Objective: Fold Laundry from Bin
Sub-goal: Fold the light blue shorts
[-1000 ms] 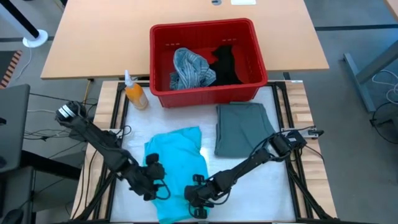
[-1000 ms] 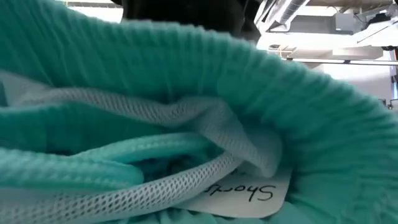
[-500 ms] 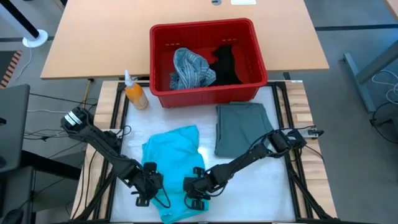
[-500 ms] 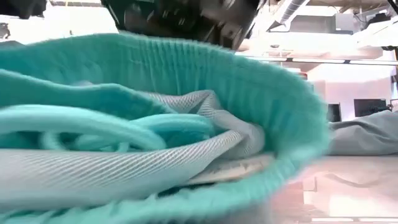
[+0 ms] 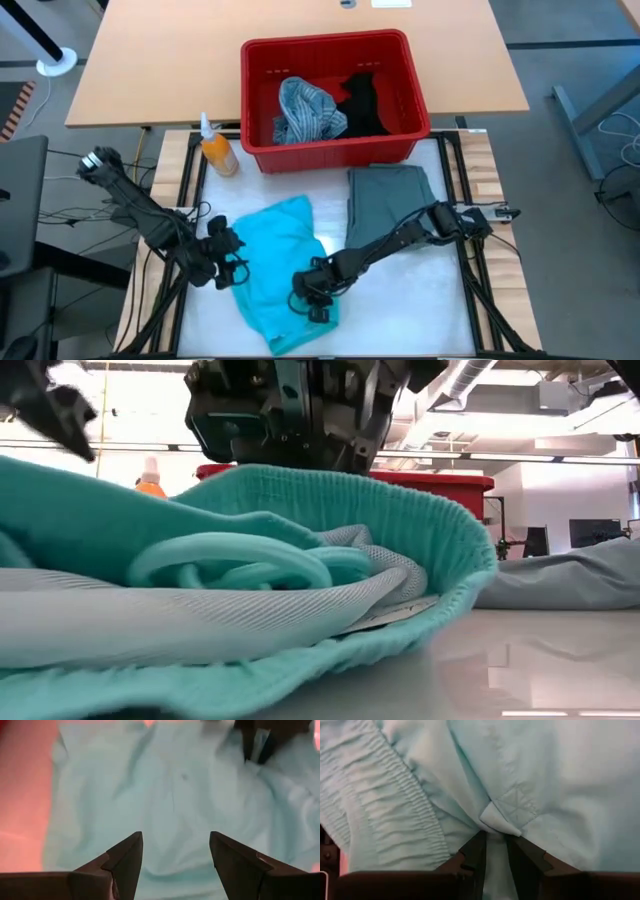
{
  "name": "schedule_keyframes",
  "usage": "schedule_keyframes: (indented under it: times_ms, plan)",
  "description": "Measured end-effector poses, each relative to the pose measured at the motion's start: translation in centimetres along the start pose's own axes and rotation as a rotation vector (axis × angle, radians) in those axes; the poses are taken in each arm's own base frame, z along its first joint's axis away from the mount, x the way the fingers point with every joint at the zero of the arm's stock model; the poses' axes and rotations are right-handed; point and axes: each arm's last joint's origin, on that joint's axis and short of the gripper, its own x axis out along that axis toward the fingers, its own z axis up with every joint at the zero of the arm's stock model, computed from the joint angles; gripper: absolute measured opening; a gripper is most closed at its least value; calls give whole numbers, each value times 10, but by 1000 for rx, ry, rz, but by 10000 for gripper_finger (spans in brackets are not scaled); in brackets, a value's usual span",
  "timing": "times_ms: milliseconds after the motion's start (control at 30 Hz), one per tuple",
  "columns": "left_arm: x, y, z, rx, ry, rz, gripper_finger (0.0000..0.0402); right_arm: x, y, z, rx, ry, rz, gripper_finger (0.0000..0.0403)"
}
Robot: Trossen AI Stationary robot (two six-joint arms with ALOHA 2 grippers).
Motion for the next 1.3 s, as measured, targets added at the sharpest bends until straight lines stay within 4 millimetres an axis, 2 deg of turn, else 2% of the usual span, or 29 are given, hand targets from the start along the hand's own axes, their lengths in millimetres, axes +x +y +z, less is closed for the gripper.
schedule_keyframes:
  times_ms: [200,300,467,600,733,900,1033,1100,1200,1300]
  plan:
    - [34,12,-36,-18,90,-88,219,-13,-4,7,31,-17,14,107]
    - [45,20,-48,-12,127,-62,219,-25,-1,11,28,-47,26,107]
    - [51,35,-56,36,195,40,219,-48,1,18,28,-98,46,107]
    - [54,44,-54,81,230,80,219,-68,0,25,35,-141,57,107]
    - [55,48,-45,121,234,85,219,-86,-2,25,26,-131,47,107]
    - [40,48,-25,194,288,130,219,-102,1,22,-46,-117,33,107]
    - [29,43,-8,228,237,148,219,-100,-6,21,-94,-101,1,107]
    - [31,36,3,234,114,121,219,-95,-15,22,-79,-138,-38,107]
    - [44,29,26,228,-89,35,219,-85,-28,17,-23,-177,-91,107]
    - [61,38,45,168,-140,0,219,-71,-36,11,55,-238,-84,107]
